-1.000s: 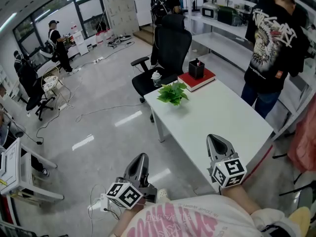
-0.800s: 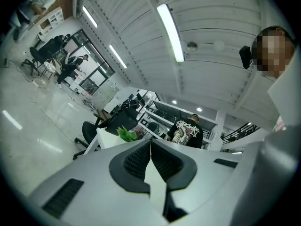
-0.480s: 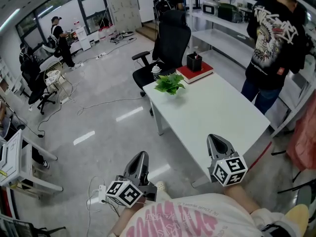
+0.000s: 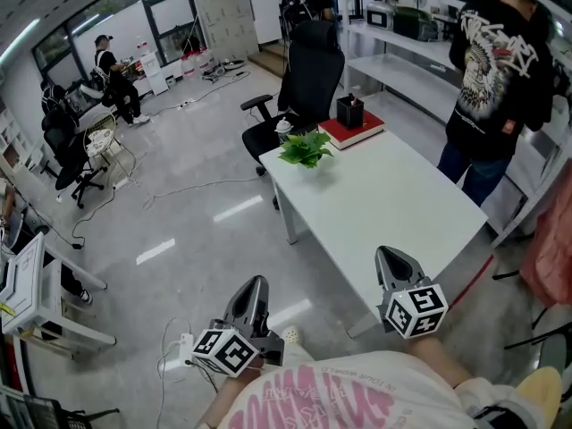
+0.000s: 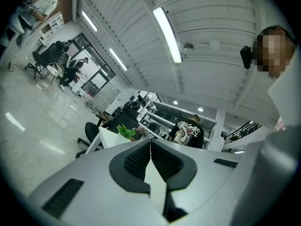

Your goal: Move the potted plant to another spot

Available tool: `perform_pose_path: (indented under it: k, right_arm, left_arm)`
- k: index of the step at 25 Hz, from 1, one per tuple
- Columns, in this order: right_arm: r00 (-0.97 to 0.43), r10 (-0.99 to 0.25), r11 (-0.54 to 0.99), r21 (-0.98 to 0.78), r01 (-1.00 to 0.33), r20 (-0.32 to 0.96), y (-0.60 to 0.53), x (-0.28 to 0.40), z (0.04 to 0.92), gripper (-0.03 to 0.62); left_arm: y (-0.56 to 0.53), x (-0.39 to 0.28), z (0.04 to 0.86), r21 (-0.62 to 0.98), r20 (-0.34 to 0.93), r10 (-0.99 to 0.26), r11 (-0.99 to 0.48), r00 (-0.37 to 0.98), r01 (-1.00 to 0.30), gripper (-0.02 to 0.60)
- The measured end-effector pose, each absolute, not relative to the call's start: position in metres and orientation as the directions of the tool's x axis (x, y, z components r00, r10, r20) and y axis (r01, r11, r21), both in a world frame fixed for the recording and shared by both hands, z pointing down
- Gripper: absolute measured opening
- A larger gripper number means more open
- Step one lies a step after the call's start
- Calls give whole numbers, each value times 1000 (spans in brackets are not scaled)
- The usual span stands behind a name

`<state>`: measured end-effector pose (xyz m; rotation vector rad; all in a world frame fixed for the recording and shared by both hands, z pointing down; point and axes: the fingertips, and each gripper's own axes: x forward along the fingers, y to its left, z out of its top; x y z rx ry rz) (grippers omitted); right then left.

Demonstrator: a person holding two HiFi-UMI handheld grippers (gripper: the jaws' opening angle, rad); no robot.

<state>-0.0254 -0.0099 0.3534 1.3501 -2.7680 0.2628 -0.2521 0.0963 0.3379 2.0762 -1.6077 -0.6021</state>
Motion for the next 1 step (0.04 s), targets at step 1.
perform_pose_path:
  k: [1]
  right_arm:
    - [-617, -777, 604, -129, -786, 122, -4, -30, 353, 14]
  left_arm:
    - [102, -257, 338, 589, -70, -972, -223, 226, -777, 26]
